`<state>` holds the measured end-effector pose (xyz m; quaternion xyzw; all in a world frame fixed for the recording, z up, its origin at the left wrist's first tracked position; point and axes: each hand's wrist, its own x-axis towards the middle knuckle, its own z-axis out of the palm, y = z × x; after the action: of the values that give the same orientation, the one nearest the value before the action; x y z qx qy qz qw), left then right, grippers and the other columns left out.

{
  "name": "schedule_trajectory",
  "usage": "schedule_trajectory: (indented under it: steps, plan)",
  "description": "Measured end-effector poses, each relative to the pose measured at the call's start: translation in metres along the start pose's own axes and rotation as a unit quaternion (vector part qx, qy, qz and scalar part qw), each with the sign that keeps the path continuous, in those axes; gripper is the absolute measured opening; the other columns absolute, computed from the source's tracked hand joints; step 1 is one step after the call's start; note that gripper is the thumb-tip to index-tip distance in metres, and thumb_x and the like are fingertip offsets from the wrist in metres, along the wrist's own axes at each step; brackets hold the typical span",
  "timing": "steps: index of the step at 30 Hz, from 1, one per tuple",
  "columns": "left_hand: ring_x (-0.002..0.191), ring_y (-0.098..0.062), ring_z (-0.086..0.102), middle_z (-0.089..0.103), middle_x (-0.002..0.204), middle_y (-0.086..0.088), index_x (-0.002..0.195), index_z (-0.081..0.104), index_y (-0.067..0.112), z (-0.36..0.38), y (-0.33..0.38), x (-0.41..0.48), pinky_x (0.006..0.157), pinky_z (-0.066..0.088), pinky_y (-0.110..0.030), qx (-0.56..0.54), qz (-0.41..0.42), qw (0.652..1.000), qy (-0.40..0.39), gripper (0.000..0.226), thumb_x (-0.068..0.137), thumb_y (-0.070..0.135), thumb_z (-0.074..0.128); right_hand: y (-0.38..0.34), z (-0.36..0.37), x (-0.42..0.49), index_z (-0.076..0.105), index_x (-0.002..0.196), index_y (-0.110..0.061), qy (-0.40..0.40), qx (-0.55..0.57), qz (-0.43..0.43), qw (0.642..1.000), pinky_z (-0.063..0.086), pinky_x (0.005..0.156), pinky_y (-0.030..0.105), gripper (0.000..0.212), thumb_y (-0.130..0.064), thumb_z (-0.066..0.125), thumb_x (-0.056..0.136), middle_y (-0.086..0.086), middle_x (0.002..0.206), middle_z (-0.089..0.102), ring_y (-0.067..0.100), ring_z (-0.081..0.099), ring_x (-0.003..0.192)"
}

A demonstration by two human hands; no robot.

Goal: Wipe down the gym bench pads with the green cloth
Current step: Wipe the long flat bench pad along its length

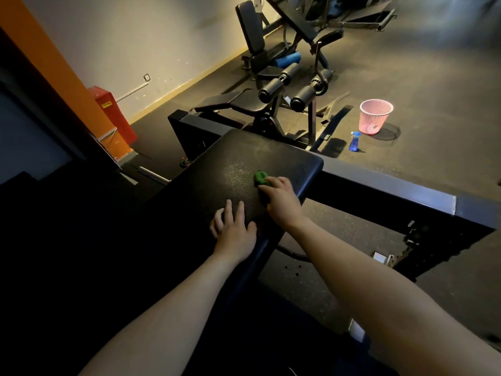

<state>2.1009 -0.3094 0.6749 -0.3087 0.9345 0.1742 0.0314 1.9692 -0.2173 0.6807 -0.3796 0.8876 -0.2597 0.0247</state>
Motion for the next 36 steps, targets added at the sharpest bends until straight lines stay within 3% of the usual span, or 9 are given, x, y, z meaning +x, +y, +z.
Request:
schedule_trajectory:
  steps: [8,11,15,20,24,28,31,34,36]
  plan:
    - [0.151,-0.026,-0.004,-0.003,0.168,-0.004,0.160,0.017,0.030,-0.001,-0.003,-0.002,0.121,-0.002,-0.054,-0.029,0.011,1.000,-0.006,0.062,0.103,0.044,0.038,0.027,-0.007,0.000,0.051,0.143,-0.019,0.082,-0.025,0.158,0.984,0.038,0.107,0.042,0.046,-0.012,0.046,0.097,0.006,0.147,0.044,0.034,0.038,0.127]
    - [0.151,-0.026,0.000,0.003,0.168,-0.004,0.160,0.016,0.025,-0.010,-0.002,-0.003,0.123,0.004,-0.049,-0.072,0.005,0.997,-0.019,0.066,0.102,0.038,0.044,0.008,0.003,-0.014,0.051,0.142,-0.020,0.093,-0.028,0.130,0.987,0.037,0.103,0.041,0.044,-0.016,0.042,0.099,0.007,0.140,0.050,0.034,0.043,0.119]
    - [0.152,-0.023,0.013,0.020,0.165,-0.007,0.161,0.011,0.025,-0.036,-0.015,-0.014,0.124,0.016,-0.044,-0.237,0.004,0.970,-0.055,0.072,0.099,0.016,0.048,-0.012,0.010,-0.043,0.056,0.138,-0.021,0.074,-0.006,0.064,0.995,0.037,0.103,0.039,0.041,-0.018,0.050,0.098,0.004,0.136,0.056,0.029,0.046,0.120]
    - [0.143,-0.024,0.026,0.035,0.157,-0.001,0.154,0.033,0.028,-0.054,-0.047,-0.043,0.117,0.024,-0.044,-0.021,0.037,0.999,0.032,0.060,0.097,0.029,0.051,-0.042,0.022,-0.072,0.065,0.128,-0.024,0.089,0.021,0.031,0.995,0.041,0.097,0.035,0.034,-0.021,0.053,0.097,-0.001,0.126,0.065,0.023,0.051,0.112]
    - [0.141,-0.026,0.026,0.035,0.155,0.000,0.147,0.043,0.030,-0.059,-0.071,-0.066,0.114,0.022,-0.045,0.049,0.011,0.999,-0.008,0.052,0.097,0.041,0.049,-0.063,0.025,-0.087,0.066,0.128,-0.024,0.081,0.041,0.028,0.995,0.041,0.095,0.034,0.035,-0.021,0.053,0.096,-0.001,0.122,0.067,0.022,0.052,0.109]
    - [0.149,-0.028,0.018,0.020,0.165,-0.003,0.157,0.028,0.024,-0.059,-0.079,-0.090,0.118,0.021,-0.048,0.059,0.026,0.996,-0.069,0.071,0.096,0.052,0.049,-0.103,0.035,-0.107,0.051,0.143,-0.025,0.056,0.098,0.008,0.994,0.040,0.086,0.025,0.051,-0.018,0.056,0.093,-0.002,0.113,0.069,0.017,0.053,0.103]
    - [0.153,-0.030,0.005,0.004,0.168,-0.007,0.161,0.012,0.022,-0.057,-0.079,-0.100,0.120,0.016,-0.049,0.073,0.037,0.989,-0.121,0.095,0.088,0.064,0.055,-0.117,0.040,-0.121,0.051,0.144,-0.026,0.042,0.113,-0.004,0.993,0.039,0.086,0.024,0.054,-0.017,0.057,0.091,0.000,0.112,0.068,0.015,0.052,0.103]
    - [0.154,-0.029,-0.004,-0.007,0.168,-0.009,0.161,0.001,0.019,-0.050,-0.079,-0.111,0.122,0.010,-0.050,0.071,0.041,0.987,-0.135,0.121,0.075,0.079,0.061,-0.103,0.035,-0.133,0.056,0.139,-0.025,0.006,0.062,-0.044,0.997,0.042,0.103,0.034,0.047,-0.016,0.059,0.093,0.000,0.133,0.059,0.018,0.048,0.120]
    - [0.154,-0.029,-0.006,-0.009,0.168,-0.008,0.161,-0.002,0.017,-0.042,-0.083,-0.118,0.124,0.008,-0.050,0.073,0.049,0.990,-0.109,0.129,0.070,0.082,0.062,-0.087,0.034,-0.136,0.058,0.138,-0.022,0.020,0.011,-0.023,0.999,0.031,0.116,0.039,0.045,-0.014,0.058,0.094,0.003,0.152,0.040,0.023,0.036,0.134]
